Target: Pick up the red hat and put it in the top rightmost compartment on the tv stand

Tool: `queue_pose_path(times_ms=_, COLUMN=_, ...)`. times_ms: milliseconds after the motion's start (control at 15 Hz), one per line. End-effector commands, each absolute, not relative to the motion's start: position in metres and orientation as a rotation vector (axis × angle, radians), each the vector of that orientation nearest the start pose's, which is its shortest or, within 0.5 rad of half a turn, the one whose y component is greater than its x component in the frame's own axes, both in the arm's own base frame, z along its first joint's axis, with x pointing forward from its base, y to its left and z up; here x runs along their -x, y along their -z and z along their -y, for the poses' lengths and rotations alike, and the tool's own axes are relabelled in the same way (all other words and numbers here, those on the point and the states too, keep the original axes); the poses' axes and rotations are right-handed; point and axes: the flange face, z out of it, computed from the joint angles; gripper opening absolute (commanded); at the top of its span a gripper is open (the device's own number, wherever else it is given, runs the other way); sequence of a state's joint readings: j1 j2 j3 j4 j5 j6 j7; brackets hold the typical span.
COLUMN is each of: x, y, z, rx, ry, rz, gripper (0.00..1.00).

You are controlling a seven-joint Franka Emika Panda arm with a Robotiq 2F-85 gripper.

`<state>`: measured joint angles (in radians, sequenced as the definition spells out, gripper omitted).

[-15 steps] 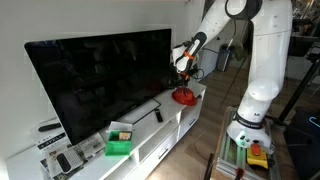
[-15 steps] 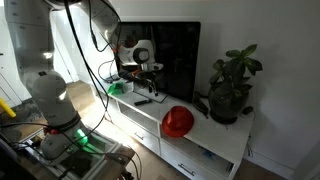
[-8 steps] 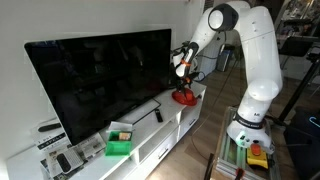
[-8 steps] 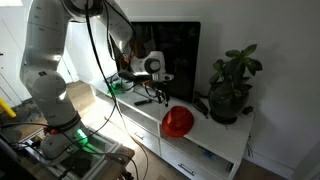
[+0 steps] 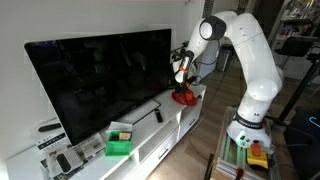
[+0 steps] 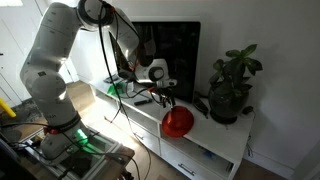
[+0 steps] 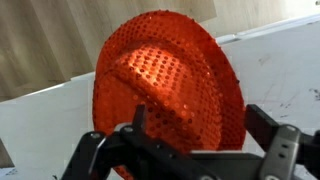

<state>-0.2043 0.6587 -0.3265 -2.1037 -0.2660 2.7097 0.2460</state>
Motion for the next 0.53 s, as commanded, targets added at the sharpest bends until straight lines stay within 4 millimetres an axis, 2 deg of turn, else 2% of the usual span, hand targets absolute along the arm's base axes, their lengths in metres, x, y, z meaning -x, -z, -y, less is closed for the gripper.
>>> queue_pose_path(times_ms=0, x=-0.4981, y=-0.1030, z=0.2929, rx=3.349, ry=-0.035, rz=-0.716, gripper=1.00)
queue_pose_path(times_ms=67, x=-0.4989, y=-0.0999, z=0.2931, rx=3.347, ry=-0.030, rz=-0.704, gripper=0.91)
queue_pose_path(times_ms=133, x=-0.5000, y=-0.0982, z=0.2939, rx=3.346, ry=-0.024, rz=-0.698, gripper=0.72)
queue_pose_path(times_ms=467, x=-0.5026, y=-0.0943, z=0.2994, rx=3.340, ry=0.006, rz=-0.665, gripper=0.37)
